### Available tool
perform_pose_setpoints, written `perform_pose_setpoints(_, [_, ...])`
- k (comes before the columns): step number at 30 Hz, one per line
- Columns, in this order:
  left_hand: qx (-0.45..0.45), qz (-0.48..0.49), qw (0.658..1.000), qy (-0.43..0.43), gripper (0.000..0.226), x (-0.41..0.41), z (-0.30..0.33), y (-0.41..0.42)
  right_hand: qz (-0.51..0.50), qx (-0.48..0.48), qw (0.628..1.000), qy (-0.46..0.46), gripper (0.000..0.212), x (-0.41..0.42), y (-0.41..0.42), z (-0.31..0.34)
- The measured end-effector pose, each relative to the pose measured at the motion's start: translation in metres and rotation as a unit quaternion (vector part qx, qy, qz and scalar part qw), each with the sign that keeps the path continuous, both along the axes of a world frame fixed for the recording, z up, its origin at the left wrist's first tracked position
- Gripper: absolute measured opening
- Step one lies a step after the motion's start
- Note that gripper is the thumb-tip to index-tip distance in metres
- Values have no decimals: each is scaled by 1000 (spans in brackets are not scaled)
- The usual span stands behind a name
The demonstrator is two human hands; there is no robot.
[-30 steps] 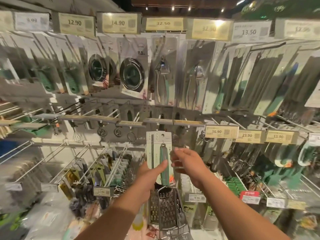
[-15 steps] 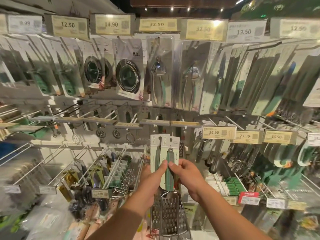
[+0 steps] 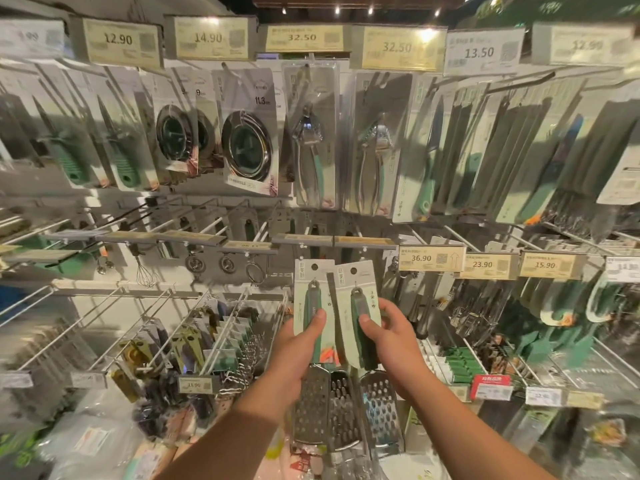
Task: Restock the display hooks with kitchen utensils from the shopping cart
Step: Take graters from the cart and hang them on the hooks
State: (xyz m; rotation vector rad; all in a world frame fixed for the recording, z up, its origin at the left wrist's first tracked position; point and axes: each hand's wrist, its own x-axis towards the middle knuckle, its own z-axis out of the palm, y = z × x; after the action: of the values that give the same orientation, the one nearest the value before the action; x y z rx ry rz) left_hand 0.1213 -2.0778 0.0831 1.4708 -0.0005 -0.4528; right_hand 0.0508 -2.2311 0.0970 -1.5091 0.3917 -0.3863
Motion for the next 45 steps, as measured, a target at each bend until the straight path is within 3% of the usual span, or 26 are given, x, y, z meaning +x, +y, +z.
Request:
perform_pose_setpoints(3, [-3,19,1000,-8,98,6,-14,0,-39,-36,998,-20,43,0,-4,2])
perform_pose_setpoints(9, [4,6,1000,-24,98,3,-12,-2,-76,-53,996,-6,80,9,-9,10])
perform_pose_setpoints(12, [8,2,999,-32,105,1,-6,-3,-78,-74,994,10,74,13,-7,11])
perform_pose_setpoints(13, [14,1,999,-33,101,2,-5,-2,-78,-72,994,17,71,16,-8,9])
perform_pose_setpoints(17, [20,6,999,-24,34,-1,1,0,-78,-94,992,28,77,19,-6,7])
perform_pose_setpoints(20, [26,7,1000,-11,27,0,-1,3,-77,-85,993,31,87,37,-22,-16])
perform_pose_setpoints(22, [21,6,1000,-11,48,-1,-1,4,-71,-76,993,51,93,47,-28,-17])
perform_pose_setpoints(24, [17,6,1000,-10,74,1,-4,4,-64,-71,993,70,87,51,-25,-3])
perform_pose_setpoints(28, [21,3,1000,6,59,2,-3,3,-49,-80,987,127,71,62,-24,11])
perform_pose_setpoints(34, [23,-13,999,19,38,5,-4,4,-32,-26,992,119,76,62,-15,9])
perform_pose_setpoints(39, [-13,-19,999,33,31,7,-5,5,-33,-9,996,81,18,45,-3,10])
perform_pose_setpoints(45, [-34,-17,998,47,40,0,3,-2,69,5,996,64,17,31,10,13])
